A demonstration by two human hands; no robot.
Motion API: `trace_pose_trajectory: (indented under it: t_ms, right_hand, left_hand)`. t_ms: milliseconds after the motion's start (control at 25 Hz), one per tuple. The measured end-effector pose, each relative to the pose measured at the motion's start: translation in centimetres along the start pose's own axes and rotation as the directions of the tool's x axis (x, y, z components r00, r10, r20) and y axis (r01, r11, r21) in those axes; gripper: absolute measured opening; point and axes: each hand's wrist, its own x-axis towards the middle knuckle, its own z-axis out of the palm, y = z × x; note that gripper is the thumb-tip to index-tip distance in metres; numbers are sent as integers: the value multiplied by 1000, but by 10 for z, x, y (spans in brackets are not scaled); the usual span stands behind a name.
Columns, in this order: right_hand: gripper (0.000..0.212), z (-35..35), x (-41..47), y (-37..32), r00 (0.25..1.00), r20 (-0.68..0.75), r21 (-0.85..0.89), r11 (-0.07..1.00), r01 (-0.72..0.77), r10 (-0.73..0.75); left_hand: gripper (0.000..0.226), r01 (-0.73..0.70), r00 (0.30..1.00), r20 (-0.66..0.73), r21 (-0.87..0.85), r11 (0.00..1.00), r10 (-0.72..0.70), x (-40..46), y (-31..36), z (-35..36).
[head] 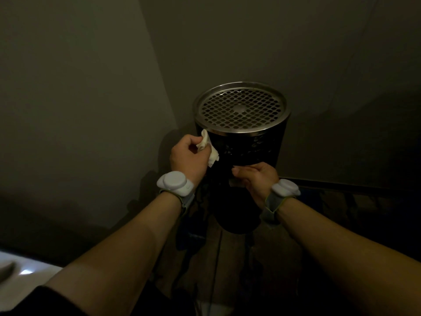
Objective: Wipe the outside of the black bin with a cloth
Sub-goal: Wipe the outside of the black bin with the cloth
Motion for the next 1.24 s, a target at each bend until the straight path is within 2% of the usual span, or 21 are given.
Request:
trace_pose_trajectory:
  t_ms: [200, 400, 520, 640, 800, 1000, 1120, 1240]
  right_hand:
    - [15, -1, 1, 2, 1000, 1, -7, 1000, 2, -2]
    - [23, -3, 1, 2, 1000, 2, 10, 1000, -12, 12]
    - [26, -4, 2, 4, 1000, 4, 22, 999, -23, 23]
    - [31, -4, 3, 5, 1000, -5, 37, 999, -28, 28]
    - [26, -3, 1, 3, 1000, -5, 65, 998, -13, 13]
    - [31, -4, 0, 3, 1000, -7, 82, 997, -12, 13]
    - [24, -3, -3, 1, 1000, -2, 93, 996, -7, 7]
    - [22, -4, -2, 1, 1000, 2, 99, 995, -8, 8]
  left_hand:
    - [17, -93, 995, 27, -4, 996, 93, -18, -1, 12]
    - [10, -355, 932, -14, 150, 923, 361, -29, -2, 25]
    - [8, -455, 888, 43, 235, 859, 459, -26, -8, 25]
    - [6, -511, 858, 129, 289, 809, 496, -26, -17, 25]
    - [10, -466, 884, 147, 346, 814, 444, -26, -28, 18]
    - [8, -339, 937, 48, 355, 871, 345, -19, -24, 9]
    - [12, -152, 987, -9, 262, 953, 160, -20, -14, 7]
    - [10, 63, 998, 5, 85, 994, -64, -26, -4, 9]
